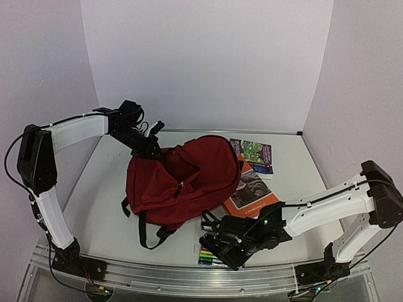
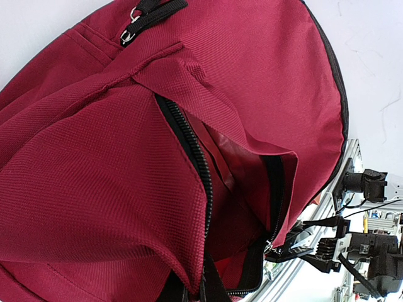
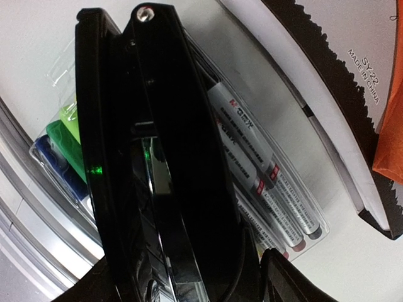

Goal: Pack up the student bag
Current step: Pick up the stationery from the center of the board.

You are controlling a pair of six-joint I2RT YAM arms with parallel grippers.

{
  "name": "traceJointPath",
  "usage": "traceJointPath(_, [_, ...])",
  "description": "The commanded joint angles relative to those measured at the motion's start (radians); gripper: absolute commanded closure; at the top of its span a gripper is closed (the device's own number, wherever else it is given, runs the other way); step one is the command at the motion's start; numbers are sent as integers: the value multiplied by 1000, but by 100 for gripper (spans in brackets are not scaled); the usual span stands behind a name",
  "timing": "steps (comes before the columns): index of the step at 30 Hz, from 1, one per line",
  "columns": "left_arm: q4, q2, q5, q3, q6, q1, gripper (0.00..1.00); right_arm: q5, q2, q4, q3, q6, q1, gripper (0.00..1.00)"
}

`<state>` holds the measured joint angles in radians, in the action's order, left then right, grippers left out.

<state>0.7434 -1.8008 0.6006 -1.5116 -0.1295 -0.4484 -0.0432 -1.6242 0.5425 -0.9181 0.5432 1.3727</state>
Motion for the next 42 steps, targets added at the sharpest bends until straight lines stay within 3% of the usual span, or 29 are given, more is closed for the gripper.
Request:
traceJointPath(1, [8, 12, 36, -44, 11, 2, 100, -18, -59, 2, -13, 27, -1, 33])
traceJointPath(5, [8, 11, 38, -43, 10, 2, 100, -26, -66, 2, -15, 24, -1, 43])
traceJointPath(13, [8, 10, 36, -44, 9, 2, 100, -63, 17, 50, -69, 41, -1, 84])
traceJointPath(17, [11, 11, 40, -46, 11, 2, 100, -130, 74, 116, -122, 53, -1, 99])
traceJointPath(25, [12, 13, 47, -47, 15, -2, 100, -294, 94, 258, -326, -44, -23, 100])
traceJointPath(28, [10, 14, 59, -46, 16, -8, 100, -326, 68, 267, -380, -123, -96, 100])
traceJointPath(34, [6, 12, 73, -46, 11, -33, 100, -388, -88, 232, -554, -251, -206, 100])
traceJointPath(42, [0, 28, 89, -43, 8, -42, 100, -308, -299, 179, -796, -421, -310, 100])
